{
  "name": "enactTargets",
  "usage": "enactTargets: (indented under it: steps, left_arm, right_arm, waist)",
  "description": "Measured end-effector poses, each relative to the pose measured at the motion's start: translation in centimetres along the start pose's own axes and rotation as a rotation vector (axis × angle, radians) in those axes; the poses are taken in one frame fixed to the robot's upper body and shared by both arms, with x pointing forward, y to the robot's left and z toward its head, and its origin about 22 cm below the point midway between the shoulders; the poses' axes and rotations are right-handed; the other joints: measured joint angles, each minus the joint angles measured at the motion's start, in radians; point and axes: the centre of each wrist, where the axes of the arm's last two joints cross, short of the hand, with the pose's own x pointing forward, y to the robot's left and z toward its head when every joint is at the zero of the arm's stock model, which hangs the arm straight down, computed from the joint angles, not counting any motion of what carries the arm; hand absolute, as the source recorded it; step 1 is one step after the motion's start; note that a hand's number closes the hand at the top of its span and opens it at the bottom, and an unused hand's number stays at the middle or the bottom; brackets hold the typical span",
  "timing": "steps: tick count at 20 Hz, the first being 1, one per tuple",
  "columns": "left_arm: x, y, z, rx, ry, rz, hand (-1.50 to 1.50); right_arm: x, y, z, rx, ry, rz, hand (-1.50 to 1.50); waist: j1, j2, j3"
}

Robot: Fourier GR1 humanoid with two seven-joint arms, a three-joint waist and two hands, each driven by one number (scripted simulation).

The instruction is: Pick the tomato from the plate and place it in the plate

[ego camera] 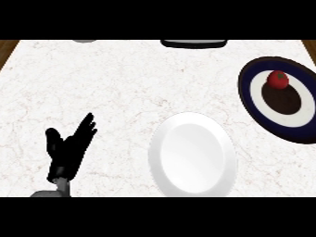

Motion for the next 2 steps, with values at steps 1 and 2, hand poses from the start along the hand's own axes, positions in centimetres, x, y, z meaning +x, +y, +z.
enactTargets:
  steps: [1,2]
  left_arm:
    - [0.41,0.19,-0.05,0.003,0.0,0.001,0.0]
    - [0.45,0.2,0.1,0.003,0.003,0.005,0.0]
  right_arm:
    - [-0.32,-0.05,0.6,0.002,0.006,0.008,-1.5]
    - [-0.63,-0.1,1.21,0.002,0.014,0.014,-1.5]
  waist:
    - [-0.001,0.0,0.0]
    - [-0.001,-0.001,0.0]
